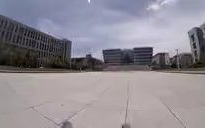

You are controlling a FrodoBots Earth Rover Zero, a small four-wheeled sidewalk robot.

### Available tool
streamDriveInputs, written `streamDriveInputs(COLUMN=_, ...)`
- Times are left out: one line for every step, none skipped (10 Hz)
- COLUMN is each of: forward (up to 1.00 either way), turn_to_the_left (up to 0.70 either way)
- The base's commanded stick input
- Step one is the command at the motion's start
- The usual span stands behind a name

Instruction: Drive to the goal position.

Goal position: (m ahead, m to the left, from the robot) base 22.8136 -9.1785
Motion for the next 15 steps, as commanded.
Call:
streamDriveInputs(forward=0.7, turn_to_the_left=-0.09)
streamDriveInputs(forward=0.7, turn_to_the_left=0.0)
streamDriveInputs(forward=0.7, turn_to_the_left=0.0)
streamDriveInputs(forward=0.7, turn_to_the_left=0.0)
streamDriveInputs(forward=0.7, turn_to_the_left=0.0)
streamDriveInputs(forward=0.7, turn_to_the_left=0.0)
streamDriveInputs(forward=0.7, turn_to_the_left=0.0)
streamDriveInputs(forward=0.7, turn_to_the_left=0.0)
streamDriveInputs(forward=0.7, turn_to_the_left=0.0)
streamDriveInputs(forward=0.7, turn_to_the_left=0.0)
streamDriveInputs(forward=0.7, turn_to_the_left=0.0)
streamDriveInputs(forward=0.7, turn_to_the_left=0.0)
streamDriveInputs(forward=0.7, turn_to_the_left=0.0)
streamDriveInputs(forward=0.7, turn_to_the_left=0.0)
streamDriveInputs(forward=0.7, turn_to_the_left=0.0)
